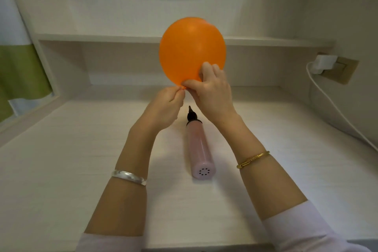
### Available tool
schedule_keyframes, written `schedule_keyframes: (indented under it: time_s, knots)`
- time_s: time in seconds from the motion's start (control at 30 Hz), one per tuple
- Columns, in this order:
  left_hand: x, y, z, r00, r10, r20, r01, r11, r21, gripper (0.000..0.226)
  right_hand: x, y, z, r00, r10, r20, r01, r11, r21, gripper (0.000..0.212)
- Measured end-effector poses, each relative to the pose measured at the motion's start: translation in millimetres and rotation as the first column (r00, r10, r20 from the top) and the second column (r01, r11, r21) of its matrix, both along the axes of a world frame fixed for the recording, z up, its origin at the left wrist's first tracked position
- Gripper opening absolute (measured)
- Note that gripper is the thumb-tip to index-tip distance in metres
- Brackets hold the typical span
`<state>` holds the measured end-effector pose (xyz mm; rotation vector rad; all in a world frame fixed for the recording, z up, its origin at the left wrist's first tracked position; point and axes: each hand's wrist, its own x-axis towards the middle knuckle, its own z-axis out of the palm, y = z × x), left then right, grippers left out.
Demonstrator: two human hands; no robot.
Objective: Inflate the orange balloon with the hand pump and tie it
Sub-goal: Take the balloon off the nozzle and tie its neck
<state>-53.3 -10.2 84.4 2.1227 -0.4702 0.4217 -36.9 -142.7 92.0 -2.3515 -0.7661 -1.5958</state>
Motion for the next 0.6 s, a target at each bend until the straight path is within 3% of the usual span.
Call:
schedule_keyframes:
  time_s: [0.13,0.27,0.4,0.5,0.6]
  knots:
    - [-3,9,2,0.994,-0.105,-0.008,0.102,0.981,-0.163,0.038,0,0,2,0.997,-0.045,0.059,0.045,0.999,0.013,0.009]
    - [-7,11,5,0.988,-0.154,-0.003,0.143,0.929,-0.342,0.037,1,-1,5,0.977,-0.158,0.146,0.171,0.982,-0.079,0.011]
    - [-17,-2,10,0.975,-0.216,0.053,0.212,0.835,-0.508,0.034,1,-2,14,0.959,-0.184,0.214,0.166,0.981,0.098,0.01]
    - [-21,-18,7,0.965,-0.262,0.021,0.212,0.726,-0.654,0.033,2,0,16,0.977,-0.135,0.163,0.103,0.976,0.193,0.01]
    - [-22,-35,0,0.96,-0.28,-0.02,0.18,0.669,-0.721,0.032,3,3,12,0.998,-0.034,-0.049,0.049,0.934,0.353,0.007]
